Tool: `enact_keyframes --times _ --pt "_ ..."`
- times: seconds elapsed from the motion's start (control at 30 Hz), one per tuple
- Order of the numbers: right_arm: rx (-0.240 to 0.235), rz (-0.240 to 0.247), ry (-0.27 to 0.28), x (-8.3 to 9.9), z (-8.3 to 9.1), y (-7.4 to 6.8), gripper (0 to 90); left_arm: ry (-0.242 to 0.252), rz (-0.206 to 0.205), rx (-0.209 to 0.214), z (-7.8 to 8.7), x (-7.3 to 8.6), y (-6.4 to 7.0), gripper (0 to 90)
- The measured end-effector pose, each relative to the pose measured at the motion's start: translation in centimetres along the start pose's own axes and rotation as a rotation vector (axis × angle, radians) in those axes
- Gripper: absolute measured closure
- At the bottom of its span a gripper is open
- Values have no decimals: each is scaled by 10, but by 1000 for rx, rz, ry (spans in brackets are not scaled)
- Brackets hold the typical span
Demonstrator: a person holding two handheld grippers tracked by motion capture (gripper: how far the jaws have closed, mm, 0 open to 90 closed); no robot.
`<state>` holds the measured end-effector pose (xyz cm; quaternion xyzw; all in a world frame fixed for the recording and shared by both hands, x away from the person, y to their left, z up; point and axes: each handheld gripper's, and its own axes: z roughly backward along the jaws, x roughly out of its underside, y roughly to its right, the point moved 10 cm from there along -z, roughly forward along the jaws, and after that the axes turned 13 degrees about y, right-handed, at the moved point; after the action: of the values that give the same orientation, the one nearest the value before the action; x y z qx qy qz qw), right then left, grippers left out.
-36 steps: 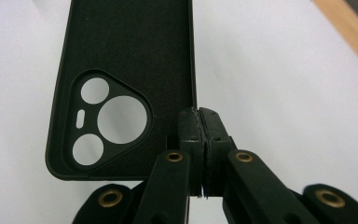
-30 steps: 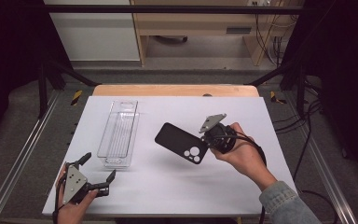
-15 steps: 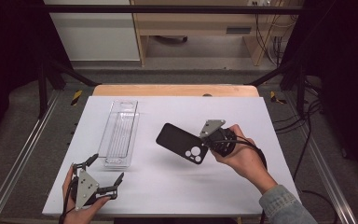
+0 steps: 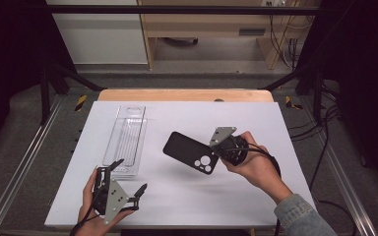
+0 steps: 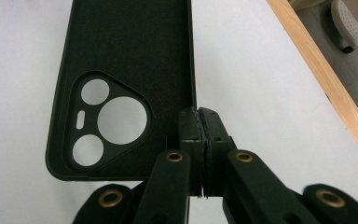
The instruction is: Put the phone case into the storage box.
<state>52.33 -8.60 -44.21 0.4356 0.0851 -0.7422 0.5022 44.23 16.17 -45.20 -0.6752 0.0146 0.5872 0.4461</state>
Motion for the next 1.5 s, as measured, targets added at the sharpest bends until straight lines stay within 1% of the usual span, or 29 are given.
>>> enact_keyframes --times 0.07,0.13,0.2,0.23,0.33,0.37,0.4,0.43,0.53,0.6,0.63,0.67,0.73,0.87,0.93,0.97,1.07,1.17,1.33,1.4,1.5 --pt "-1 2 -1 -1 0 -1 896 -5 -35 5 -6 -5 2 32" --pt "-3 5 3 -3 0 -2 896 -4 -74 19 -13 -11 4 33" --pt "-10 10 2 -4 1 -3 896 -3 -99 40 -19 -15 6 38" --pt "-10 10 1 -4 1 -4 896 -6 -123 52 -22 -17 7 40" --pt "-10 14 -1 -5 1 -4 896 -7 -177 71 -30 -23 8 47" --pt "-9 15 -2 -5 2 -4 896 -7 -202 78 -32 -25 8 50" --pt "-9 17 -2 -5 2 -4 896 -4 -215 82 -34 -27 9 56" --pt "-8 21 -1 -6 1 -3 896 -4 -242 87 -37 -29 9 60" --pt "-6 24 0 -8 2 -3 896 -4 -272 102 -44 -34 10 65" --pt "-6 25 1 -9 1 -2 896 -5 -301 111 -49 -37 12 70" --pt "-6 25 1 -10 1 -2 896 -10 -329 117 -52 -40 14 73" --pt "-6 27 1 -10 0 -2 896 -11 -336 121 -54 -40 16 81" --pt "-8 27 1 -11 -1 -3 896 -12 -370 120 -59 -43 19 89" --pt "-13 32 -5 -11 -3 -6 896 -6 -402 128 -68 -47 26 109" --pt "-15 35 -6 -12 -4 -7 896 -11 -423 142 -71 -47 31 144" --pt "-15 34 -6 -13 -4 -7 896 -4 -443 146 -73 -48 34 155" --pt "-12 40 -4 -15 -4 -7 896 10 -471 159 -79 -51 42 168" --pt "-8 35 0 -18 -4 -6 896 25 -474 173 -84 -54 51 196" --pt "-4 38 1 -20 -4 -6 895 31 -467 182 -90 -58 59 210" --pt "3 40 5 -22 -3 -5 895 34 -477 187 -91 -59 61 258" --pt "4 41 9 -24 -3 -5 896 36 -484 190 -92 -60 63 304"
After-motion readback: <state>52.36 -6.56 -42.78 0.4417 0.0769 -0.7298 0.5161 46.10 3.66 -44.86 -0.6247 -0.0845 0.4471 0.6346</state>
